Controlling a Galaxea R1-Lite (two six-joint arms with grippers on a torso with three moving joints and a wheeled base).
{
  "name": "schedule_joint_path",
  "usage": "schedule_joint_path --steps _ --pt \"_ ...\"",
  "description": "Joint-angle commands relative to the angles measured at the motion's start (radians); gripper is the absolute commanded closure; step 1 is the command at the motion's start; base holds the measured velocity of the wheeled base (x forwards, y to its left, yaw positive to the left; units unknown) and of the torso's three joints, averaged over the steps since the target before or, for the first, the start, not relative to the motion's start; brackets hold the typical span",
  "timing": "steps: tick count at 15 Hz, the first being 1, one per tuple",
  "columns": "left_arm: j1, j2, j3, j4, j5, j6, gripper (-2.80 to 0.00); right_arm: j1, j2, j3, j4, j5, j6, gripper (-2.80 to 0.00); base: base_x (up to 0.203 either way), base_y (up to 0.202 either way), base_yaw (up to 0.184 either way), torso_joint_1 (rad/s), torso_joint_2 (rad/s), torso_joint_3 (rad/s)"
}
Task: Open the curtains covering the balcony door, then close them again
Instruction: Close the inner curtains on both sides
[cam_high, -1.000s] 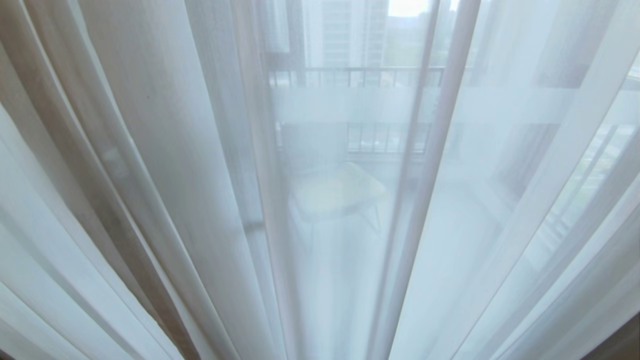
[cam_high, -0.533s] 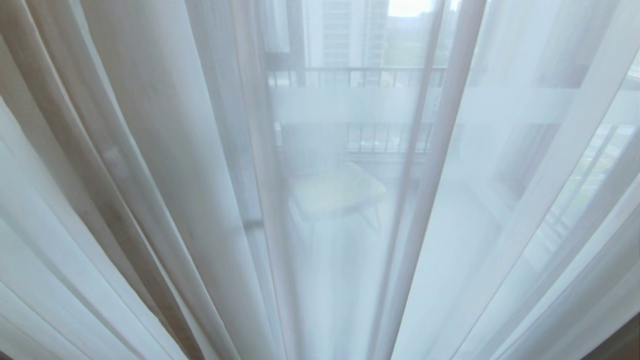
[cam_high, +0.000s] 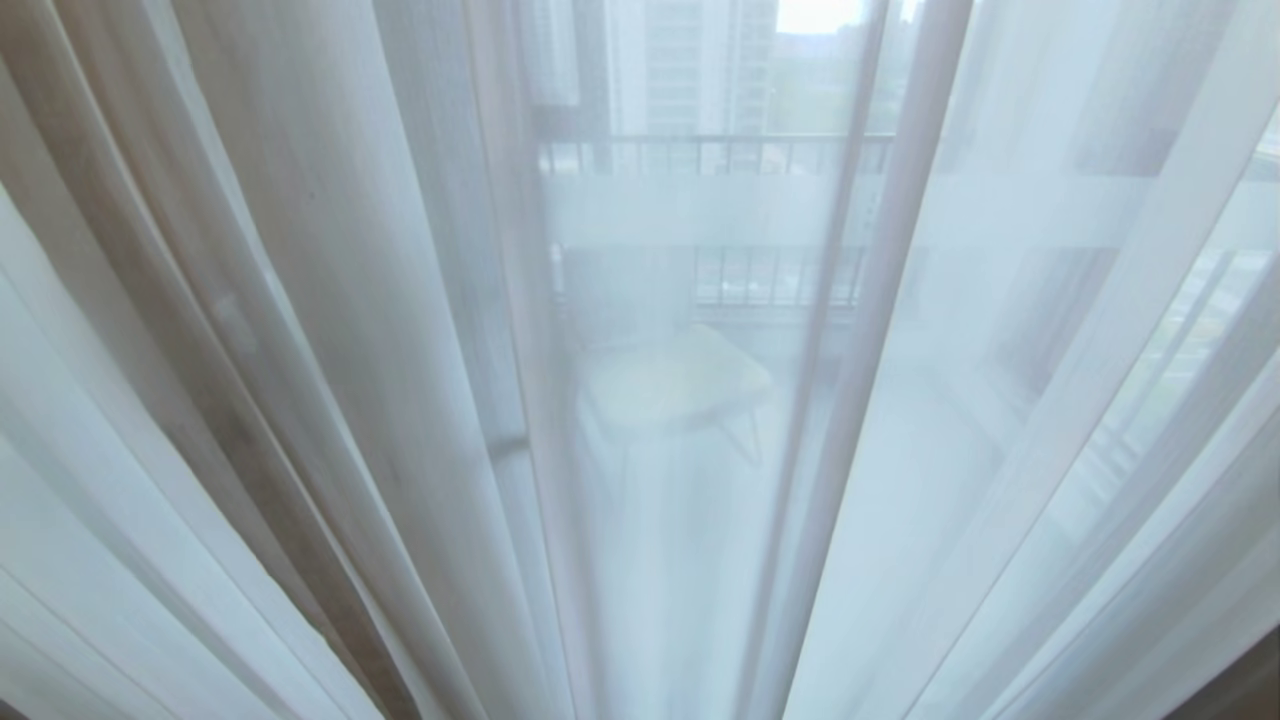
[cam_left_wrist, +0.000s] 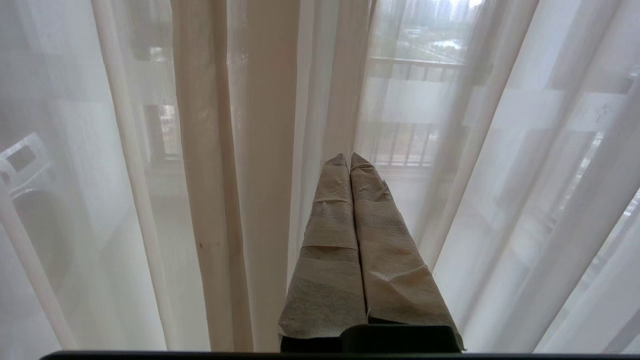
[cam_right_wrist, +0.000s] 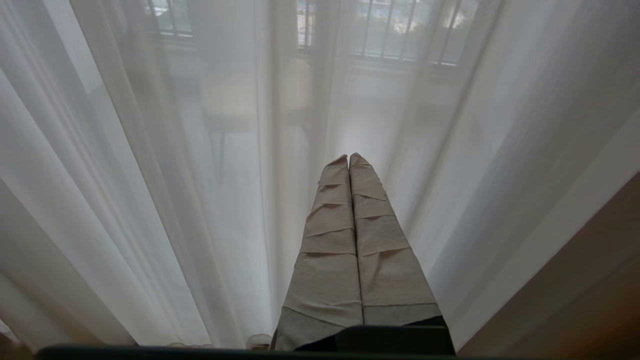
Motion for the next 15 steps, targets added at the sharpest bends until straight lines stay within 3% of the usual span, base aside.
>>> schedule_joint_path --steps 1,4,7,11,15 --pt "0.000 -0.021 0.037 -0.001 0.001 -0.001 0.00 0.000 0.000 -0.001 0.000 0.001 -0.001 0.00 0.000 0.000 0.000 0.000 0.00 0.000" --pt "0.025 -0.050 0.126 0.002 -0.002 -0.001 0.00 0.000 0.000 0.000 0.000 0.001 -0.001 0.00 0.000 0.000 0.000 0.000 0.00 0.000" --pt "0.146 -0.115 0.213 0.042 -0.036 -0.002 0.00 0.000 0.000 0.000 0.000 0.001 -0.001 0.00 0.000 0.000 0.000 0.000 0.00 0.000" --pt "0.321 -0.247 0.378 0.093 -0.143 -0.002 0.00 0.000 0.000 0.000 0.000 0.001 -0.001 0.00 0.000 0.000 0.000 0.000 0.00 0.000" --pt "0.379 -0.469 0.534 0.098 -0.163 -0.002 0.00 0.000 0.000 0.000 0.000 0.001 -0.001 0.00 0.000 0.000 0.000 0.000 0.00 0.000"
